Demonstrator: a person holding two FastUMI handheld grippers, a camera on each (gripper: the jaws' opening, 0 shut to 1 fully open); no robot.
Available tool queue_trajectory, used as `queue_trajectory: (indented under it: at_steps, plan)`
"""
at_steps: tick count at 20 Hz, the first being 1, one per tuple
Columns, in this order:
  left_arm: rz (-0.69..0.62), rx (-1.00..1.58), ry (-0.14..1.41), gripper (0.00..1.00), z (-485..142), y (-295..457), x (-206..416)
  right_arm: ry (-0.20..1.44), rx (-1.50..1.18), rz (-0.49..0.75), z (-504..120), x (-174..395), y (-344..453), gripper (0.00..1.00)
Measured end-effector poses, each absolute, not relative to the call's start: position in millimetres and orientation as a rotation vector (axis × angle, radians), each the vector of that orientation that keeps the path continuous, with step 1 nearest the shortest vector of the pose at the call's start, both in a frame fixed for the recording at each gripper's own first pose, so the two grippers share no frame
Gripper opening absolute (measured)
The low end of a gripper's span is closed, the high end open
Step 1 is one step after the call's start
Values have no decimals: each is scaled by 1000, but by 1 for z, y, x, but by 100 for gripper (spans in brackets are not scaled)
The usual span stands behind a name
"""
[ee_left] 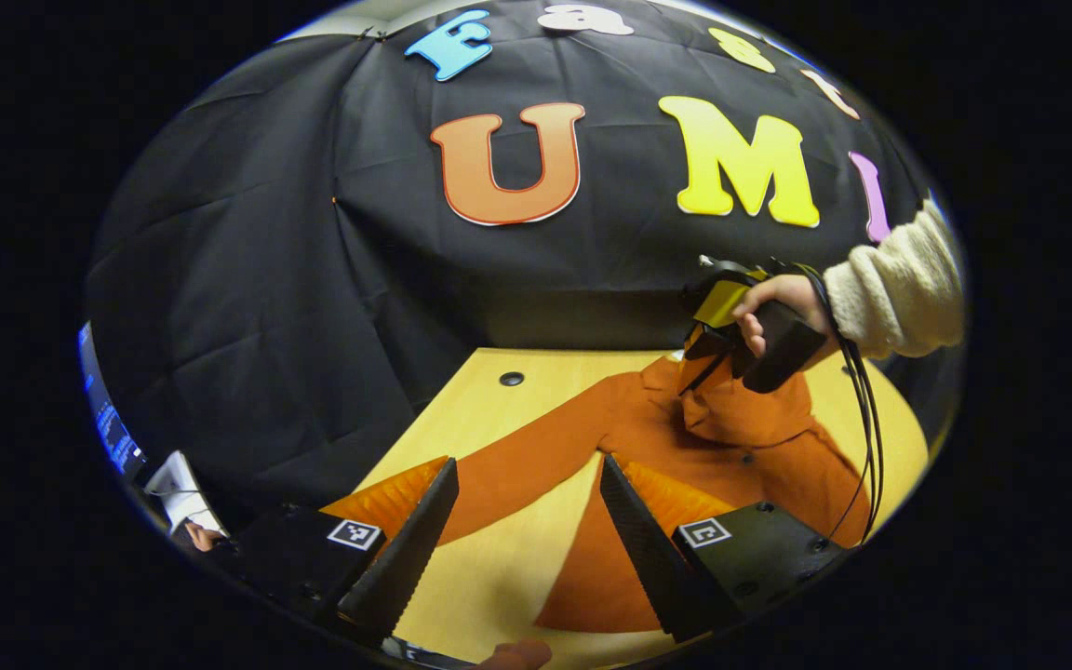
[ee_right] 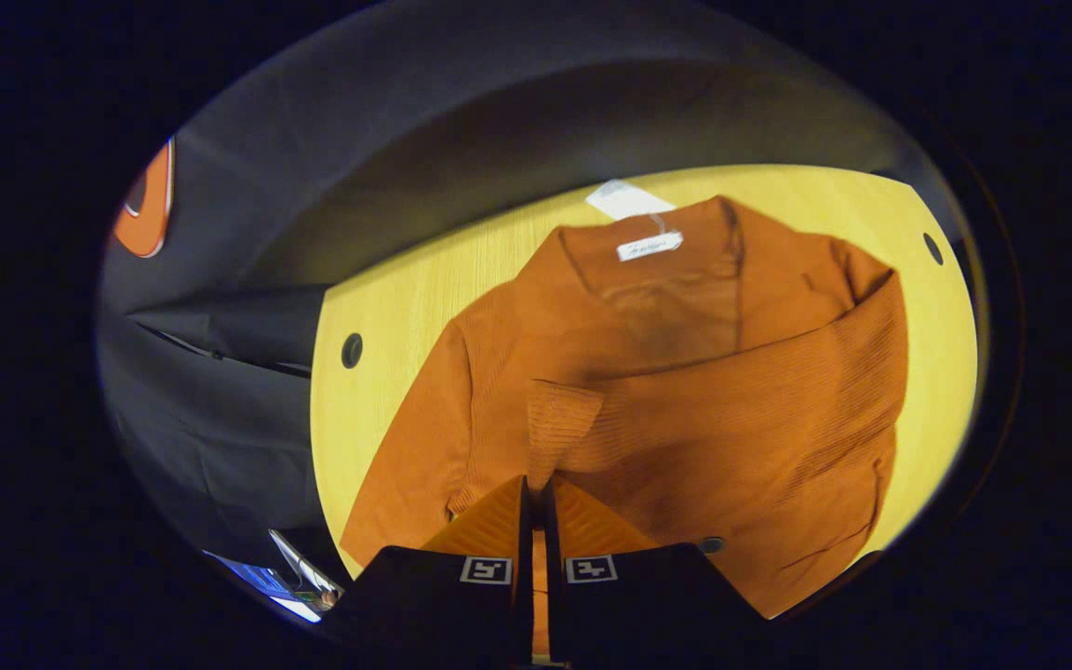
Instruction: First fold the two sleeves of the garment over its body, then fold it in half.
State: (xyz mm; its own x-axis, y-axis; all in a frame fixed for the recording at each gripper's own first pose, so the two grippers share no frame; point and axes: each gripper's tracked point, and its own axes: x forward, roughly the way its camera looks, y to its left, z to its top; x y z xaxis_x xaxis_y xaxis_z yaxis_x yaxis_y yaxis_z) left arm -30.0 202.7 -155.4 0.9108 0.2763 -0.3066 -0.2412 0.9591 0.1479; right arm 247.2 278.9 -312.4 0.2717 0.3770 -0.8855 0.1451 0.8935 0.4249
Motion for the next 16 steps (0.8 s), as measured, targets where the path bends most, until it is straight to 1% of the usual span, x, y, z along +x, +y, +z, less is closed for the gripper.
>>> queue_trajectory:
  at_steps: [2,4,6,8,9,10,11,13,14,15,16]
  plan:
    - [277,91,351,100,-165,207,-40,1303,506,134,-332,254,307,6]
    - [294,65,364,99,-172,211,-53,1313,487,79,-351,256,315,7]
    - [339,46,368,100,-173,224,-68,1326,450,43,-367,255,318,6]
    - [394,7,375,100,-177,235,-84,1322,445,32,-374,251,326,6]
    - [420,-4,382,100,-179,240,-94,1316,414,14,-374,252,320,15]
    - [448,-10,388,100,-179,244,-104,1305,396,16,-372,252,320,15]
    - [474,-7,395,100,-178,247,-113,1287,385,8,-373,253,320,22]
    - [506,-7,395,100,-175,246,-126,1268,451,44,-358,248,330,37]
    - [510,-6,386,99,-171,243,-128,1264,480,60,-349,245,332,43]
    - [513,-3,384,100,-168,240,-130,1252,494,66,-338,242,328,54]
    - [519,-7,385,99,-165,237,-132,1233,493,53,-327,239,317,60]
